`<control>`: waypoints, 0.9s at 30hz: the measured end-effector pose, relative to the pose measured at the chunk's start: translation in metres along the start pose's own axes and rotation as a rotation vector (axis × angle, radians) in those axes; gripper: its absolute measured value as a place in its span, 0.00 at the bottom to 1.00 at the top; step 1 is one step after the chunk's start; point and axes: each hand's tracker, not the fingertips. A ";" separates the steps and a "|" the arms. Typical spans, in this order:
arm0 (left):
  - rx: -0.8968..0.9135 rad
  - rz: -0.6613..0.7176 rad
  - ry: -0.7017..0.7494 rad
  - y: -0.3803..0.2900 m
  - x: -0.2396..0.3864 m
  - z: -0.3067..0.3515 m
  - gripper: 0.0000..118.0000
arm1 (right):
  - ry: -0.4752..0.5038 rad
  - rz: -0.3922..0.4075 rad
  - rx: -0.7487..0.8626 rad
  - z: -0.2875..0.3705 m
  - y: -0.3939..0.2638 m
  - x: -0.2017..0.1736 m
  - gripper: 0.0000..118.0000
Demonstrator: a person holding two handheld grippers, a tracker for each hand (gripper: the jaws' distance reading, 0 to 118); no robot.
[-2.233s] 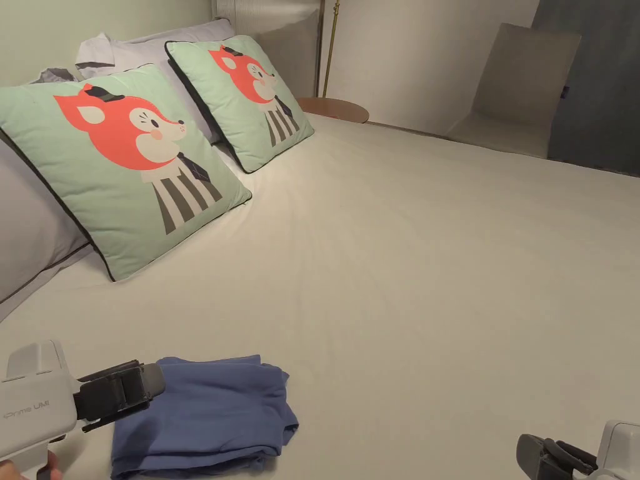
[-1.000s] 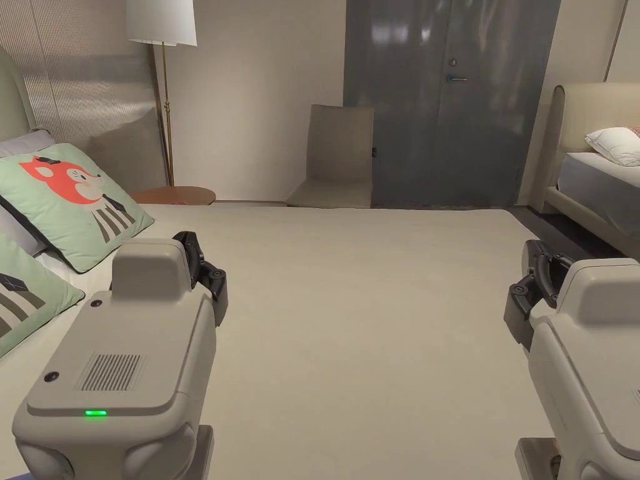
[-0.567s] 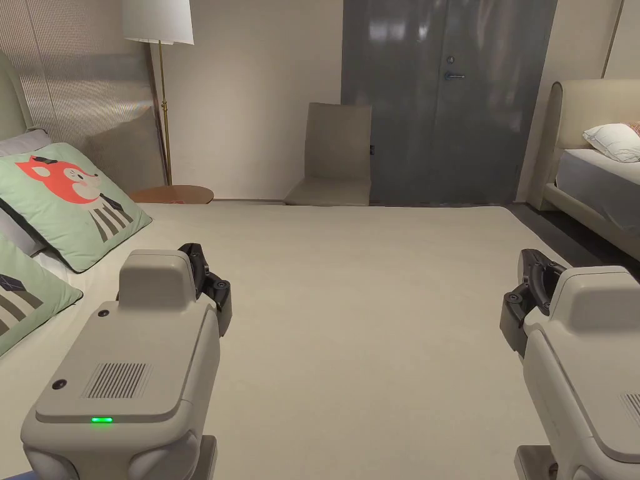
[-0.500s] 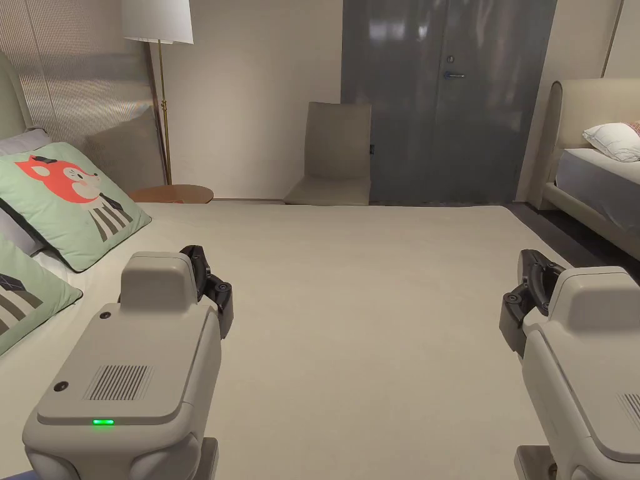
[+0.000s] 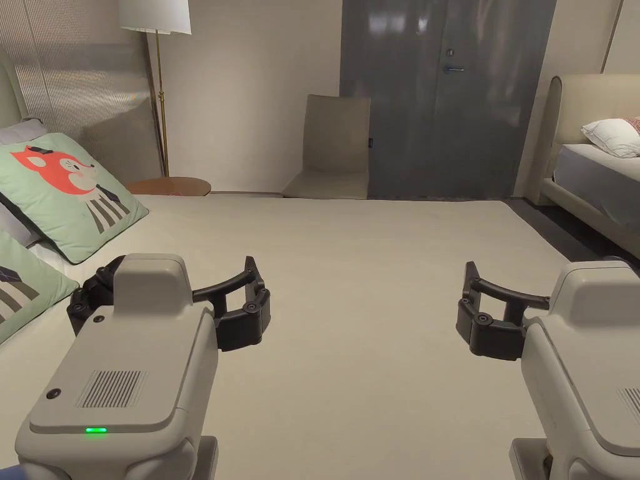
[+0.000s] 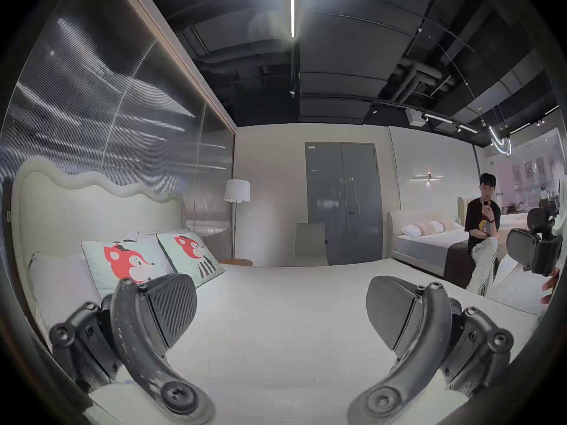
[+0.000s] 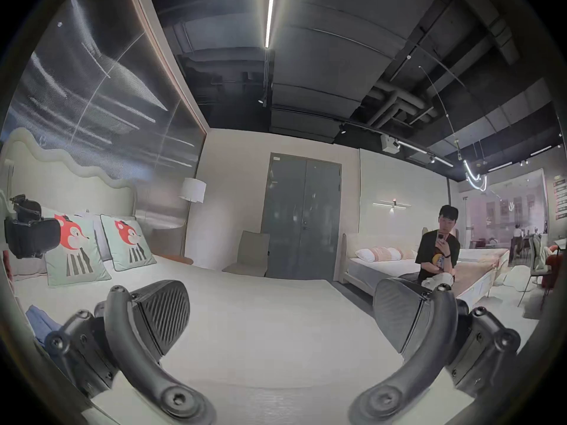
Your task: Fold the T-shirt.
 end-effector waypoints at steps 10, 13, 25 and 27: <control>-0.012 -0.001 0.007 -0.001 0.001 0.000 0.94 | 0.010 -0.001 -0.003 0.000 0.001 0.001 1.00; -0.010 0.000 0.015 -0.002 0.000 0.001 0.94 | 0.012 -0.006 -0.007 0.001 0.000 0.001 1.00; 0.010 -0.005 0.039 0.000 -0.004 0.005 0.94 | 0.039 -0.007 -0.014 0.002 0.001 -0.001 1.00; 0.009 0.000 0.037 0.000 -0.004 0.005 0.94 | 0.044 -0.009 -0.015 0.002 0.001 -0.001 1.00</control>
